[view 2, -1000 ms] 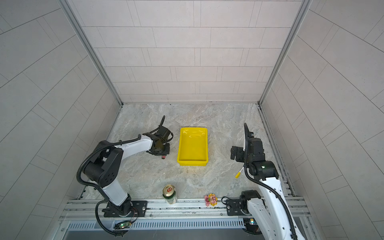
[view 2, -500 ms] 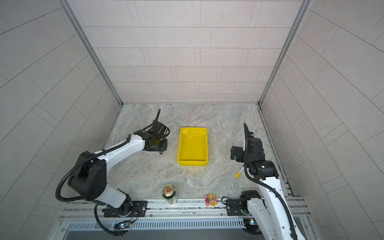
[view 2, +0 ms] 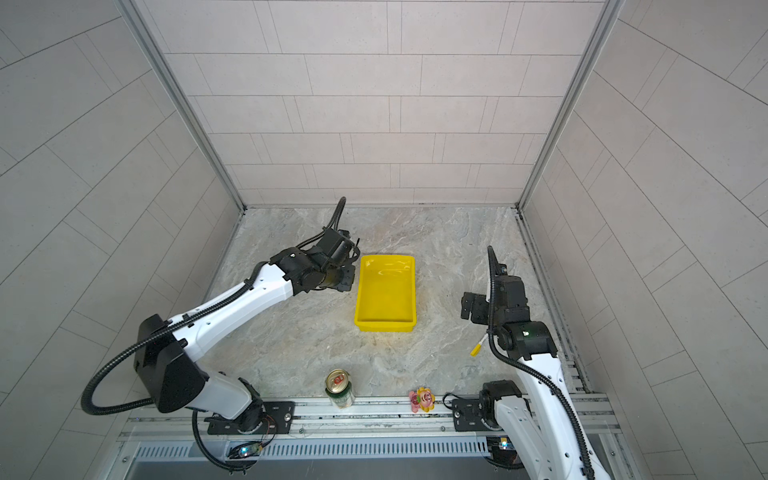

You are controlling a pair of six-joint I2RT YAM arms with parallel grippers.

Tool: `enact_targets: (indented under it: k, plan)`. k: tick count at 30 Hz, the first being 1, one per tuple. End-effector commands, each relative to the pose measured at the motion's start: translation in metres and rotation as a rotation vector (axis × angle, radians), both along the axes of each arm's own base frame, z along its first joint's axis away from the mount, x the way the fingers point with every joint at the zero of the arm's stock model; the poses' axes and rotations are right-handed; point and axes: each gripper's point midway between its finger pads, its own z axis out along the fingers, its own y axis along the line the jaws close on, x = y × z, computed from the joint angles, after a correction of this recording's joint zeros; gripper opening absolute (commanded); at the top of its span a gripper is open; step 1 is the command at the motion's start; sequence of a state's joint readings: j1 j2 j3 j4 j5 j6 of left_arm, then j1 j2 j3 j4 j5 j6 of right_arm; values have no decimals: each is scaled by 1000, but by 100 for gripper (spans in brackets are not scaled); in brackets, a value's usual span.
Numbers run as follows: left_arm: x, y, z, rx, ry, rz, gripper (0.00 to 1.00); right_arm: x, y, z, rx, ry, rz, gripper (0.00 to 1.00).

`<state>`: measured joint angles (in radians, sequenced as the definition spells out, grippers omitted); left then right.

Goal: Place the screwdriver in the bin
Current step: 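Lift the screwdriver and carry it with the left gripper over the yellow bin, then open the left gripper to drop the screwdriver into the bin, then rise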

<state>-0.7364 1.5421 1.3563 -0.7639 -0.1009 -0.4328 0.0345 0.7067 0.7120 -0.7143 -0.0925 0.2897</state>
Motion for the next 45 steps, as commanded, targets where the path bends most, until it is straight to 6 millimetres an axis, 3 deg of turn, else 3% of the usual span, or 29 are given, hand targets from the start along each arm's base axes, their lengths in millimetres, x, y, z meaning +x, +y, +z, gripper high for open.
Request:
enact_targets:
  k: [1,16,25,32,39,42,45]
  plan:
    - [-3,-24,-9,-19,36,-26,0,-2,-1,-2,-5,1,-5,99]
    - [-17,-94,-87,4,192,-160,0,-1,-1,-2,-5,-2,-3,99]
    - [-13,-103,-122,47,240,-160,10,-1,0,-1,-6,-3,0,99]
    - [-10,-101,-132,60,239,-133,25,-1,0,-1,-5,-7,0,99]
    - [-9,-103,-135,59,242,-137,28,-1,0,-1,-4,-4,1,99]
    - [-9,-102,-133,62,238,-141,36,-2,0,-1,-4,-4,1,99]
    - [-9,-101,-130,62,231,-140,53,-1,0,-2,-4,-3,1,99]
